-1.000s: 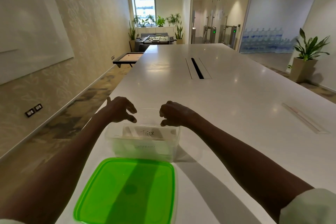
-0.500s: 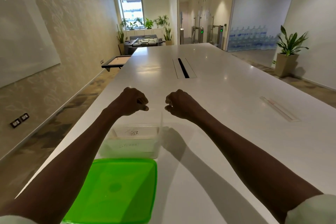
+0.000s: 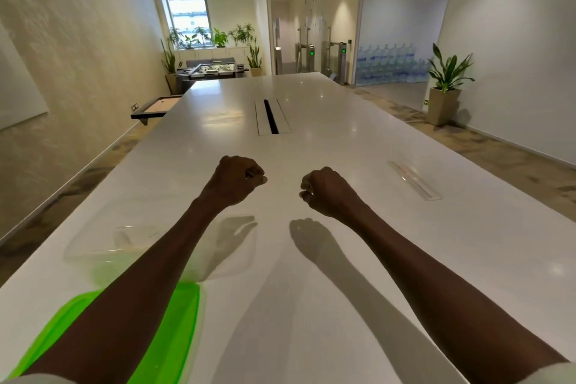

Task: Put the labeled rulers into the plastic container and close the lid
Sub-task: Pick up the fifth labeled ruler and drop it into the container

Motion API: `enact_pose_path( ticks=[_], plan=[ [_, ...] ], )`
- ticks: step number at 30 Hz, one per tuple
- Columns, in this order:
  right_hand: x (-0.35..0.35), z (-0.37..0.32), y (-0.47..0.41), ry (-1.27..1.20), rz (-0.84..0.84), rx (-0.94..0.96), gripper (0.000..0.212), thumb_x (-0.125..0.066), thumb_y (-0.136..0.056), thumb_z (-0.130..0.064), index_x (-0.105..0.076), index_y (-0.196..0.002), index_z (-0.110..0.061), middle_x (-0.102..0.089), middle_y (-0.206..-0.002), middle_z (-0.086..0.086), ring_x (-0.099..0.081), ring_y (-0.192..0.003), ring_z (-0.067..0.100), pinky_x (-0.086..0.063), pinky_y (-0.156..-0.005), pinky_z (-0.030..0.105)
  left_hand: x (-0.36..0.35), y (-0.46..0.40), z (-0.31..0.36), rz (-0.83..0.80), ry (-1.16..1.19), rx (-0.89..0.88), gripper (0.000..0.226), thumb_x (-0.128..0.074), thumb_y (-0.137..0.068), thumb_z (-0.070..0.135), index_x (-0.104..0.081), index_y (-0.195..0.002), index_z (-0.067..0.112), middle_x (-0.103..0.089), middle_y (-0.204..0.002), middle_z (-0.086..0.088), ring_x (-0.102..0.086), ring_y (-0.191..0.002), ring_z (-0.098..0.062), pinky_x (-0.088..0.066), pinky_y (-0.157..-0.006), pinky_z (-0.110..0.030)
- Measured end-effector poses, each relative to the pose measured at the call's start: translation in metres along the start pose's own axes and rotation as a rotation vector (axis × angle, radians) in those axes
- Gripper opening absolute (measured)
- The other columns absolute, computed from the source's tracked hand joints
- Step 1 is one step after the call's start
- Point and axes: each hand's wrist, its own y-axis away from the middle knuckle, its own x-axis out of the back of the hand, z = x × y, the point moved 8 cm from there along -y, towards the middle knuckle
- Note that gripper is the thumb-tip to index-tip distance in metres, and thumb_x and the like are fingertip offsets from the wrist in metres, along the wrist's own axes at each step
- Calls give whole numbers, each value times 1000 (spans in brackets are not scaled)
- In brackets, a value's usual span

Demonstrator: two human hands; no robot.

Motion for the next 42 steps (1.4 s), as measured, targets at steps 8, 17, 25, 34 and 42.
enact_pose_path(
  ticks=[8, 17, 25, 34, 42],
  plan=[
    [25, 91, 26, 45, 57, -115, 22, -62, -87, -24, -70, -103, -11, -72, -100, 13, -66, -96, 31, -48, -73, 30, -60, -23, 37, -9, 91, 76, 32, -77, -76, 27, -71, -104, 14, -72, -105, -3, -65, -93, -15, -52, -86, -30],
    [44, 192, 44, 86, 95, -252, 24, -62, -87, -23, -70, -106, -11, -71, -105, 12, -65, -102, 31, -46, -71, 30, -121, -53, 82, -58, 90, 77, 37, -75, -77, 32, -68, -110, 17, -69, -114, -1, -61, -102, -14, -44, -85, -24],
    [57, 278, 55, 164, 126, -433, 43, -66, -86, -31, -60, -120, -5, -63, -115, 14, -49, -114, 32, -52, -81, 41, -166, -79, 113, -99, 105, 69, 38, -74, -78, 33, -67, -111, 16, -69, -115, -1, -62, -102, -14, -45, -85, -24],
    [48, 320, 50, 126, 129, -491, 54, -70, -83, -43, -50, -113, -3, -63, -109, 17, -57, -106, 36, -49, -74, 40, -215, -94, 136, -158, 113, 74, 38, -74, -78, 34, -67, -111, 17, -68, -113, -1, -61, -102, -15, -51, -91, -35],
    [34, 350, 47, -162, 241, -623, 35, -59, -92, -27, -60, -112, 2, -68, -109, 22, -63, -103, 39, -52, -86, 40, -229, -97, 134, -201, 86, 81, 36, -75, -78, 33, -68, -109, 16, -69, -111, 1, -63, -94, -11, -52, -87, -31]
  ],
)
